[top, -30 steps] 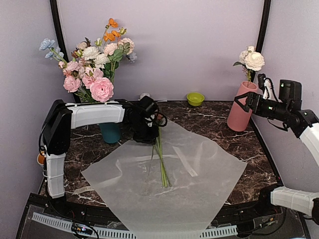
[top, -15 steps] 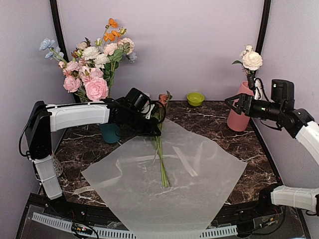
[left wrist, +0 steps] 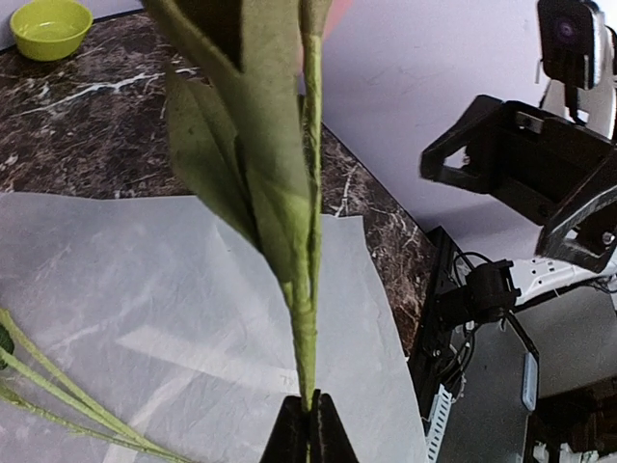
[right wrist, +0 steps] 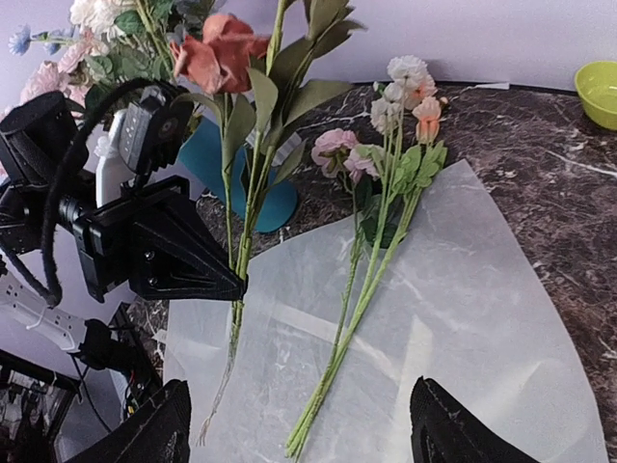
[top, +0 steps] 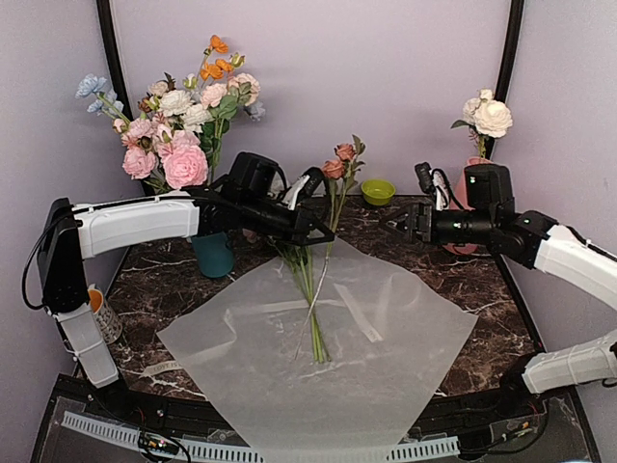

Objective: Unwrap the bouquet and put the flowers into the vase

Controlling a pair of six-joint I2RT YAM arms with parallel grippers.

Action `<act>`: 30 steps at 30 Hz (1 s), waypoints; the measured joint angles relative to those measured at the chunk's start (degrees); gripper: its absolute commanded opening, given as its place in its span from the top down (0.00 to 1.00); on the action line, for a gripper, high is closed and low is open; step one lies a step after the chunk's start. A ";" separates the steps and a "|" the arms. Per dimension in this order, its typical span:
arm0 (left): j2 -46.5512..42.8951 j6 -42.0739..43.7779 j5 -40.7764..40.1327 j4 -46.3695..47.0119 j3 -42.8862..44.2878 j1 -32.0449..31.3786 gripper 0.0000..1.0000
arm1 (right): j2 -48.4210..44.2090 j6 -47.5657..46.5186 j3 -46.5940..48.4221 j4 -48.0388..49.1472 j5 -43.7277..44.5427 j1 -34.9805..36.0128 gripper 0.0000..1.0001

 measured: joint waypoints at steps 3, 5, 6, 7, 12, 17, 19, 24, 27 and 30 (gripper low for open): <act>0.00 1.57 2.71 1.09 0.13 -0.61 1.00 | 3.21 0.90 0.17 2.56 -0.09 2.97 0.24; 0.00 2.69 4.22 1.18 0.35 -1.22 1.00 | 5.55 1.36 0.76 3.91 -0.11 4.37 0.25; 0.00 3.10 4.81 1.25 0.42 -1.57 1.00 | 6.73 1.68 1.09 4.83 -0.11 4.96 0.26; 0.00 3.52 5.33 1.40 0.44 -1.88 1.00 | 7.67 1.97 1.40 5.62 -0.11 5.35 0.27; 0.00 5.57 8.35 1.68 0.55 -3.34 1.00 | 12.17 4.33 2.69 12.31 0.09 7.34 0.40; 0.00 6.01 8.46 1.68 0.81 -3.54 1.00 | 13.70 4.87 3.69 13.79 0.02 8.37 0.58; 0.00 6.08 8.26 1.68 1.20 -3.54 1.00 | 13.94 4.83 3.74 14.29 -0.02 8.76 0.60; 0.02 6.10 6.75 1.70 1.53 -3.54 1.00 | 13.92 5.53 3.74 15.32 -0.79 8.92 0.81; 0.24 6.12 5.97 1.68 2.10 -3.61 1.00 | 13.88 5.75 3.72 15.91 -1.70 9.03 0.96; 0.35 6.47 5.14 1.66 2.49 -3.74 0.86 | 13.86 5.84 3.74 16.57 -2.36 9.07 1.00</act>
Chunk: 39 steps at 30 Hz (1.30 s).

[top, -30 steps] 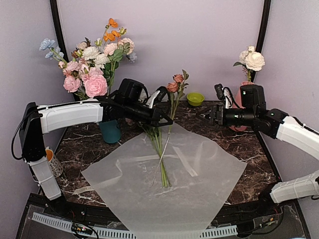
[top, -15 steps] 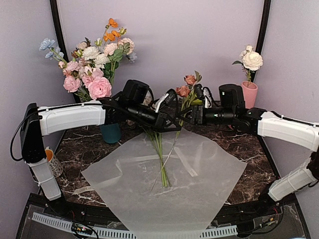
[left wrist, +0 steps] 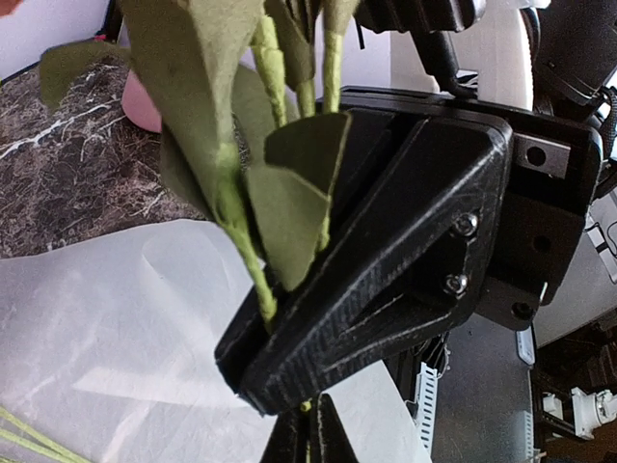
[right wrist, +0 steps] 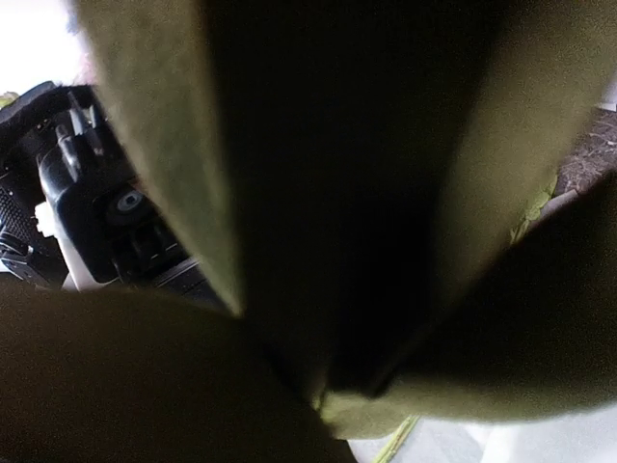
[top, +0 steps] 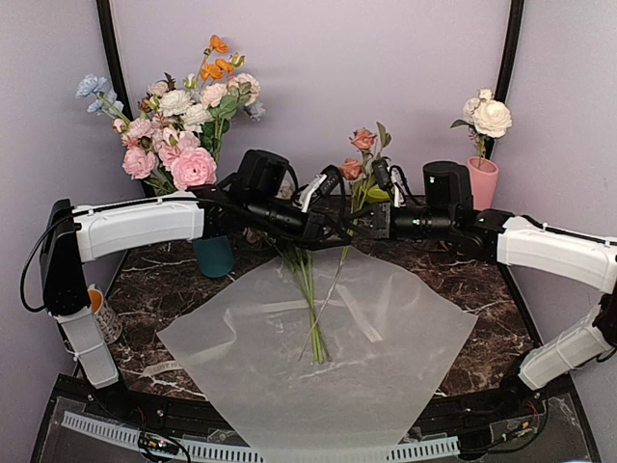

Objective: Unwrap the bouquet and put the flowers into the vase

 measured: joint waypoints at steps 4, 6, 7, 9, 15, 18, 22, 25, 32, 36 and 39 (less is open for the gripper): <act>0.07 0.59 -1.07 0.04 0.55 -0.13 0.52 | -0.22 -2.69 0.57 -1.16 1.27 0.02 1.00; 0.04 0.50 -2.23 0.59 0.92 -0.13 0.20 | -0.26 -5.60 2.32 -3.37 2.36 0.00 1.00; 0.04 1.05 -2.36 0.72 0.94 -0.13 0.12 | -0.26 -7.19 3.61 -4.35 2.75 -0.02 1.00; 0.02 0.90 -3.43 0.68 0.96 -0.26 0.08 | -0.26 -10.51 7.21 -6.47 3.50 -0.22 1.00; -2.56 1.55 -7.58 -0.37 0.37 -0.37 0.08 | -0.70 -18.67 17.55 -9.77 4.74 -2.14 1.00; -7.32 2.34 -10.05 -0.20 -2.10 -0.37 0.09 | -0.76 -21.94 21.79 -11.74 5.64 -3.78 1.00; -14.32 3.39 -13.05 0.96 -6.03 -0.37 0.11 | -0.76 -25.68 27.67 -13.66 7.80 -5.79 1.00; -17.18 3.89 -14.78 1.77 -7.91 -0.37 0.11 | -0.59 -28.59 33.18 -14.53 10.54 -7.32 1.00; -17.73 3.98 -16.83 2.23 -9.49 -0.37 0.15 | 1.75 -34.77 47.47 -11.89 19.19 -11.15 1.00; -17.73 3.54 -16.94 2.34 -9.57 -0.37 0.17 | 2.89 -36.76 50.01 -5.79 23.04 -15.78 1.00; -17.73 3.26 -16.90 2.40 -9.62 -0.39 0.18 | 3.93 -38.53 49.29 -0.52 25.31 -19.56 1.00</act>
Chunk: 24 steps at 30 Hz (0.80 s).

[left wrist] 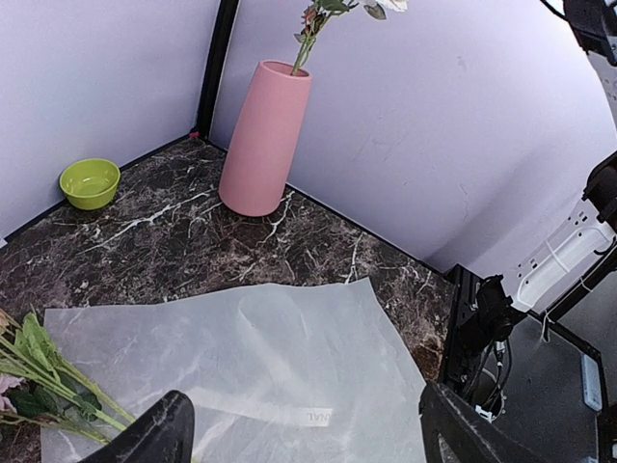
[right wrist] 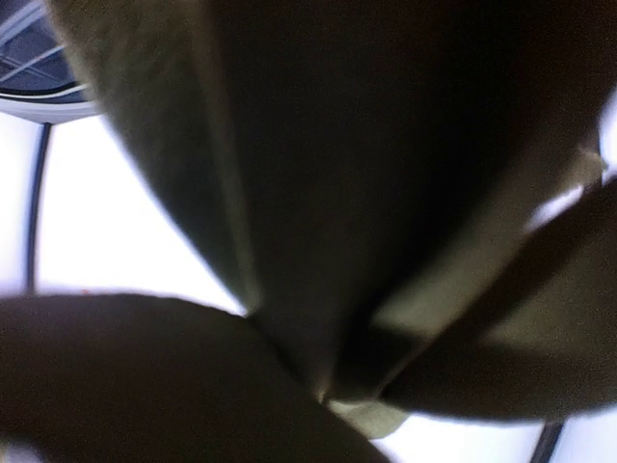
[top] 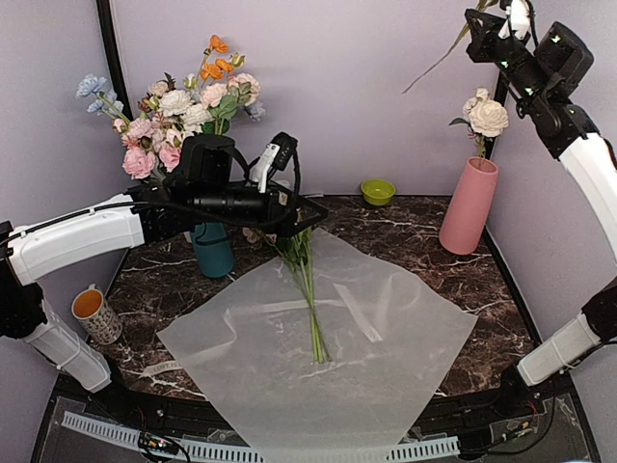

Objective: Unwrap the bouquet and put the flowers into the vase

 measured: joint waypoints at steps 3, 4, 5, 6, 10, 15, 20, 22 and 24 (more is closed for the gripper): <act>0.00 -0.33 -0.04 0.02 -0.28 0.00 0.18 | 0.87 -0.28 -2.38 3.58 0.96 -4.15 1.00; -0.02 -0.37 -0.07 0.02 -0.52 0.02 0.18 | 1.18 -0.20 -3.26 4.50 0.98 -5.62 1.00; -0.04 -0.52 -0.20 0.00 -0.79 0.00 0.18 | 1.44 -0.04 -4.20 5.20 0.81 -7.23 1.00; -0.13 -0.63 -0.26 0.02 -1.11 0.00 0.19 | 1.62 0.13 -4.81 5.60 0.66 -8.37 1.00; -1.03 -1.20 -0.83 -0.07 -3.21 0.00 0.20 | 2.49 0.90 -4.94 5.68 0.31 -12.28 1.00; -1.79 -1.73 -1.25 -0.09 -3.87 0.00 0.21 | 3.30 -0.11 0.63 3.58 0.70 -14.43 1.00; -2.12 -2.12 -1.51 -0.04 -3.91 0.00 0.22 | 3.34 -2.21 7.87 -1.53 2.34 -15.67 1.00; -2.12 -2.27 -1.51 -0.04 -3.96 0.00 0.22 | 3.30 -2.97 9.73 -4.31 3.23 -16.02 1.00; -2.12 -2.32 -1.51 -0.04 -3.98 0.00 0.22 | 2.97 -3.85 10.56 -7.04 4.52 -16.26 1.00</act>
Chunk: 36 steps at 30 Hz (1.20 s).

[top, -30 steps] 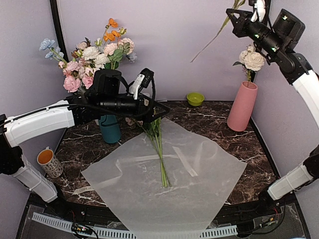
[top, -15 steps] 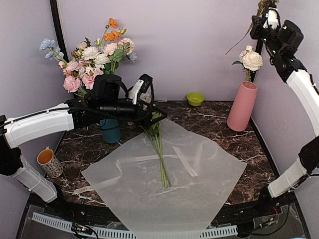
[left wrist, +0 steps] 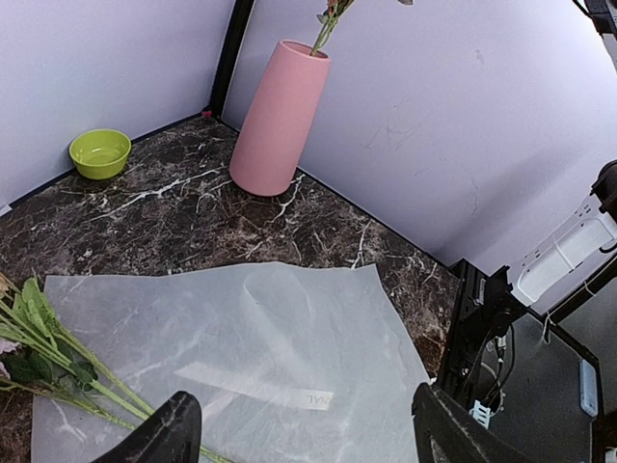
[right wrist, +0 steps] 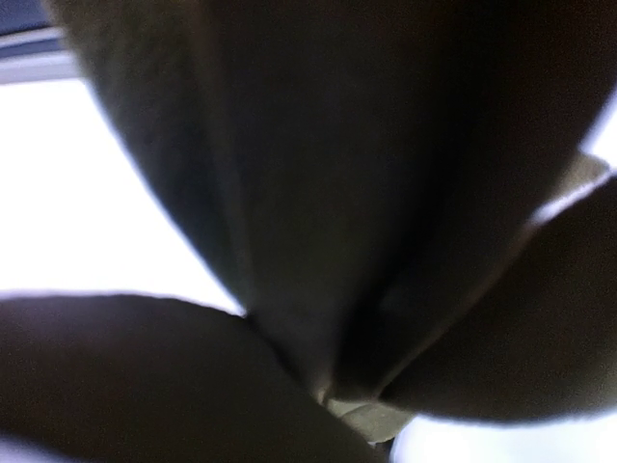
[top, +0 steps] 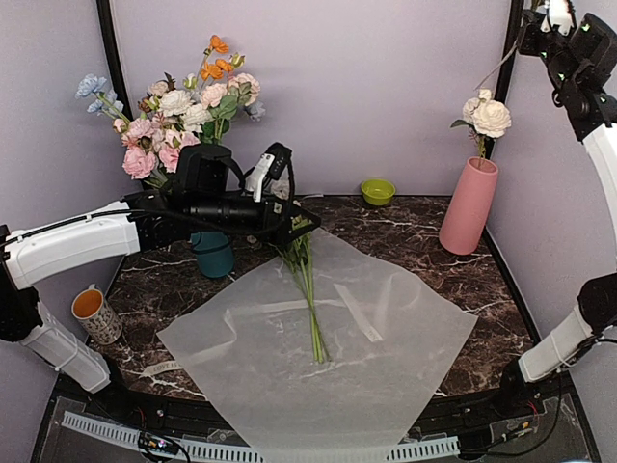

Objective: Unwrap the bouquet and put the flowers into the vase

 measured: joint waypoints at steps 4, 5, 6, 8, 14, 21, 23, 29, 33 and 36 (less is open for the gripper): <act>0.00 -0.11 0.09 0.04 -0.17 0.00 0.23 | -0.76 -1.22 -0.13 -6.01 2.34 -0.57 1.00; 0.02 -0.13 0.22 0.07 -0.17 0.00 0.23 | -0.92 -1.31 -0.63 -7.15 2.71 -0.87 1.00; 0.07 -0.15 0.33 0.09 -0.17 0.00 0.23 | -1.09 -1.29 -1.22 -7.78 2.95 -1.11 1.00; 0.20 -0.15 0.70 0.15 -0.17 0.00 0.24 | -1.36 -1.16 -2.82 -9.27 3.26 -1.66 1.00; 1.11 -0.15 1.33 0.26 -0.17 0.00 0.24 | -0.98 0.66 -5.60 -13.11 3.48 -2.95 1.00; 1.27 -0.35 1.18 0.33 -0.17 0.00 0.25 | -1.38 3.96 -9.81 -14.91 3.54 -3.17 1.00; 1.27 -0.39 1.07 0.37 -0.17 0.00 0.25 | -1.55 4.55 -10.64 -15.74 3.65 -3.21 1.00; 1.27 -0.39 1.05 0.55 -0.17 0.00 0.25 | -3.26 5.31 -13.88 -16.52 4.52 -3.21 1.00; 1.51 -0.39 1.11 0.68 -0.17 0.00 0.25 | -5.16 5.79 -16.63 -16.31 4.83 -3.21 1.00; 2.29 -0.39 1.33 1.09 -0.11 0.00 0.25 | -5.62 6.45 -18.29 -15.52 4.85 -3.21 0.98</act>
